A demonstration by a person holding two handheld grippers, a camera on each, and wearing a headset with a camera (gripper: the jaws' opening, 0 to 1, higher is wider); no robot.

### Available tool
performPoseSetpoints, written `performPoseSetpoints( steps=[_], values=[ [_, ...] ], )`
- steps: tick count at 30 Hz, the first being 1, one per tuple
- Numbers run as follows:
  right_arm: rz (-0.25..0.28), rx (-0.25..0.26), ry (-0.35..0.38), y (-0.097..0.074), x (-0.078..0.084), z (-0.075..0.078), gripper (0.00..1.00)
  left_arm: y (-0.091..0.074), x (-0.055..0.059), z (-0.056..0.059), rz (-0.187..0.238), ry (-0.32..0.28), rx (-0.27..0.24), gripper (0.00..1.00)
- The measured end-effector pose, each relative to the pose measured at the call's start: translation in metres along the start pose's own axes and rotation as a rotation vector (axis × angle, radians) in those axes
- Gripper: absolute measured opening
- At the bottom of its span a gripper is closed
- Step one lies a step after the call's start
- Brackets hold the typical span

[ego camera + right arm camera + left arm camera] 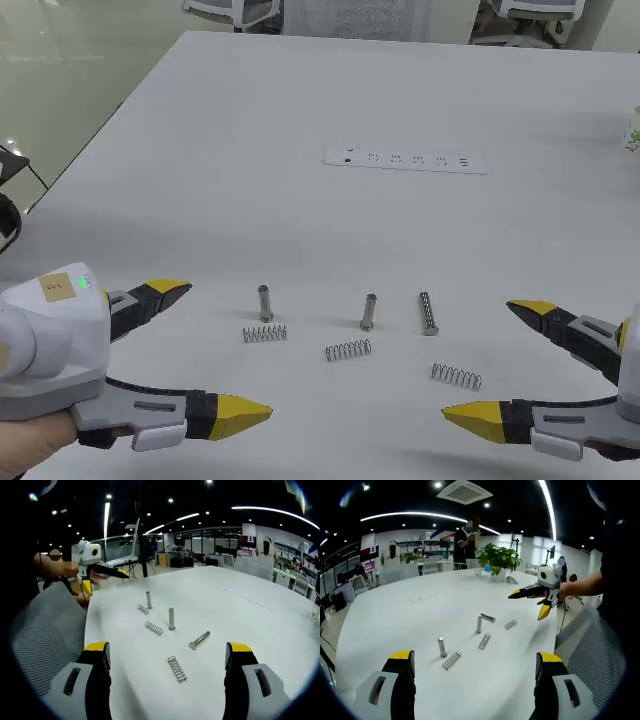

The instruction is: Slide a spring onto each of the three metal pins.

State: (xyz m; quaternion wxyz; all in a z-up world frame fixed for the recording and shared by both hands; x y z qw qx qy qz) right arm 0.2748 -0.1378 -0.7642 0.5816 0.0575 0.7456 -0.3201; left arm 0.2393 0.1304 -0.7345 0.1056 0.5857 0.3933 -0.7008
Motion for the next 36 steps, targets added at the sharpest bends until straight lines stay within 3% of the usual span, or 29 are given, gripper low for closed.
performPoseSetpoints(
  steps=[36],
  values=[
    [0.004,-0.003,-0.004,0.002,-0.0031,-0.0002,0.95,-0.0005,0.0005,-0.0002,0.013,-0.011,-0.005,0.98]
  ],
)
Point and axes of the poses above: the centre of the closed fingertips' face, and the gripper's own axes: y roughly forward along the fingers, z roughly to its right, x roughly out of its underside, the point moved 4 cm from there along -y, roughly backward along the fingers, and after that the axes turned 4 degrees about y, right-handed, at the moved point
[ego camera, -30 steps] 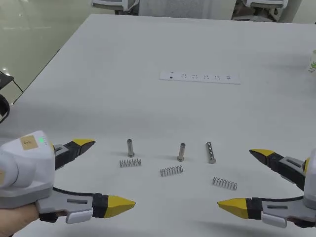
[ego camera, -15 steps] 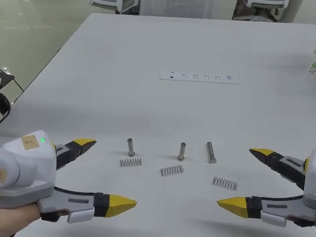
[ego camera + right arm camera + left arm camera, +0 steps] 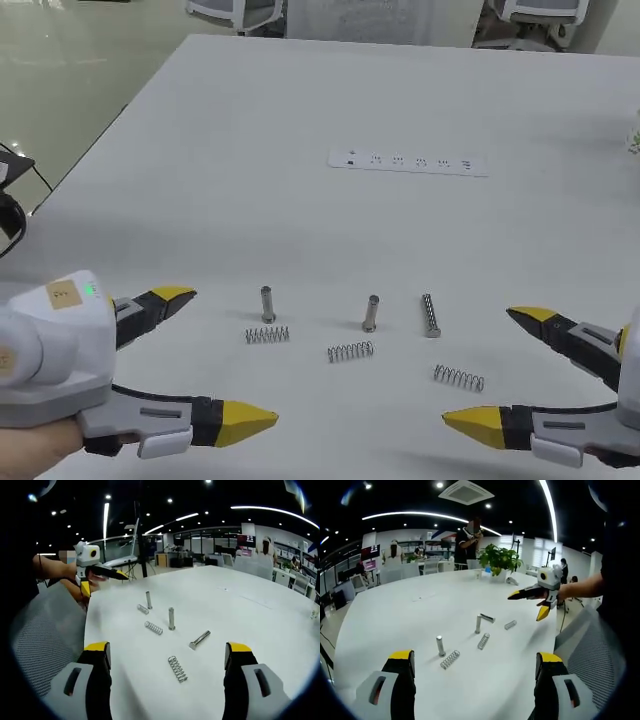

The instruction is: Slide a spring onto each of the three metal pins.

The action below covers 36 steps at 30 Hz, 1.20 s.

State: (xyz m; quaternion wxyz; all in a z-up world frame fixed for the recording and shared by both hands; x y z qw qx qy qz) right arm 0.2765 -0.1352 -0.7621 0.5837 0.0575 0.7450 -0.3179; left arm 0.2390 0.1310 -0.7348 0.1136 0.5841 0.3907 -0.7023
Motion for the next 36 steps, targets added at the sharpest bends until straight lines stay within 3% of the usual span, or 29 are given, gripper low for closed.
performPoseSetpoints(
  steps=[16,36],
  values=[
    [-0.002,0.002,-0.004,-0.0015,-0.0033,0.0003,0.95,-0.0002,-0.0029,-0.0015,0.008,0.005,0.005,0.98],
    [-0.019,0.001,-0.009,-0.0024,0.0024,-0.0006,0.95,0.0022,0.0023,0.0016,0.016,-0.019,0.008,0.98]
  ],
)
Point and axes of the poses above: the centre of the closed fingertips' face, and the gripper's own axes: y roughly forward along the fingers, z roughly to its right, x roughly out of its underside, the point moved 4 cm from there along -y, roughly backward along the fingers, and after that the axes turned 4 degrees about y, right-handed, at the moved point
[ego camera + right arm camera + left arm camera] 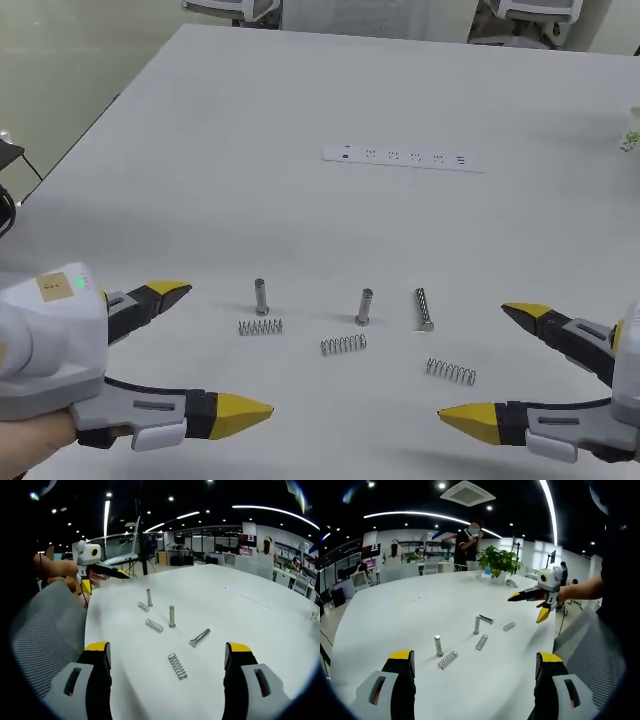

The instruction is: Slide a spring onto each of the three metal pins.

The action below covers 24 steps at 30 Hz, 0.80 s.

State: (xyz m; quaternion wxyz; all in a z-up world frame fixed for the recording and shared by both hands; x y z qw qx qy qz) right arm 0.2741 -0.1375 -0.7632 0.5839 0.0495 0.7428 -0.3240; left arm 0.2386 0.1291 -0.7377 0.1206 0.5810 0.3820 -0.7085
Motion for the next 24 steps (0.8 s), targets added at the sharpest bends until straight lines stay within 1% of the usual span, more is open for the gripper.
performPoseSetpoints(
  steps=[7,11,13,17,22,24],
  values=[
    [-0.004,0.0,0.009,0.0005,0.0027,0.0005,0.94,0.0023,-0.002,0.0019,0.004,0.0,0.003,0.98],
    [-0.008,0.002,0.013,-0.0006,0.0054,0.0015,0.94,0.0022,-0.0013,0.0029,-0.003,0.001,0.007,0.98],
    [-0.009,0.001,0.017,-0.0012,0.0072,0.0023,0.94,0.0016,-0.0023,0.0027,0.002,0.0,0.005,0.98],
    [-0.021,-0.004,0.018,-0.0003,0.0093,0.002,0.94,0.001,-0.0025,0.0024,0.001,0.001,0.003,0.98],
    [-0.015,-0.017,0.015,0.0022,0.0057,0.0001,0.93,0.0004,-0.0008,0.0027,-0.002,-0.003,0.001,0.98],
    [-0.014,-0.019,0.023,0.0047,0.0033,0.0022,0.92,0.0004,0.0,0.0029,-0.004,-0.004,0.0,0.98]
  ],
)
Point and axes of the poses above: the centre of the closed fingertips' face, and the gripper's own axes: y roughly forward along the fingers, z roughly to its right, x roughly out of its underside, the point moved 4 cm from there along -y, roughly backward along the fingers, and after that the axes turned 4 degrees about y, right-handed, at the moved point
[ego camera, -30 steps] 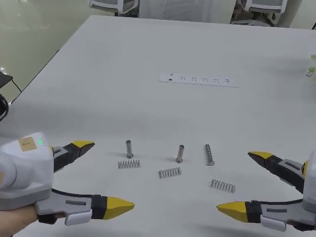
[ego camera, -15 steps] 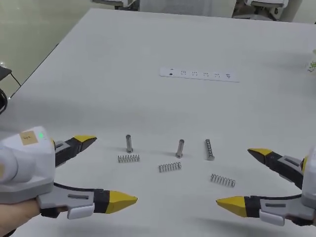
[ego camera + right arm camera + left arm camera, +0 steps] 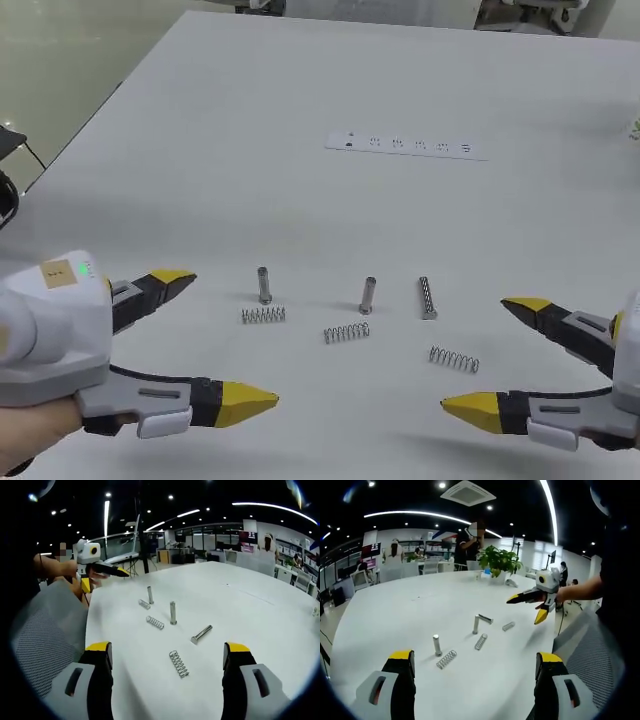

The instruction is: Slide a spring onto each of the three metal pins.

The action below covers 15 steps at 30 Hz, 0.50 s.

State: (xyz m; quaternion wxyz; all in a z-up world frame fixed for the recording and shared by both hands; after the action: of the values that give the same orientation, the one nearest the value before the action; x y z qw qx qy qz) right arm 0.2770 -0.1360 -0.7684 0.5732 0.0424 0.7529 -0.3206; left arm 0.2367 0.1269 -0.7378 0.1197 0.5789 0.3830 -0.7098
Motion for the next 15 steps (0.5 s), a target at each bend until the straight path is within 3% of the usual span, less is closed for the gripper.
performPoseSetpoints(
  steps=[15],
  values=[
    [-0.003,-0.016,0.017,0.019,-0.02,0.01,0.78,-0.003,0.001,-0.001,-0.004,-0.007,-0.011,0.98]
  ],
)
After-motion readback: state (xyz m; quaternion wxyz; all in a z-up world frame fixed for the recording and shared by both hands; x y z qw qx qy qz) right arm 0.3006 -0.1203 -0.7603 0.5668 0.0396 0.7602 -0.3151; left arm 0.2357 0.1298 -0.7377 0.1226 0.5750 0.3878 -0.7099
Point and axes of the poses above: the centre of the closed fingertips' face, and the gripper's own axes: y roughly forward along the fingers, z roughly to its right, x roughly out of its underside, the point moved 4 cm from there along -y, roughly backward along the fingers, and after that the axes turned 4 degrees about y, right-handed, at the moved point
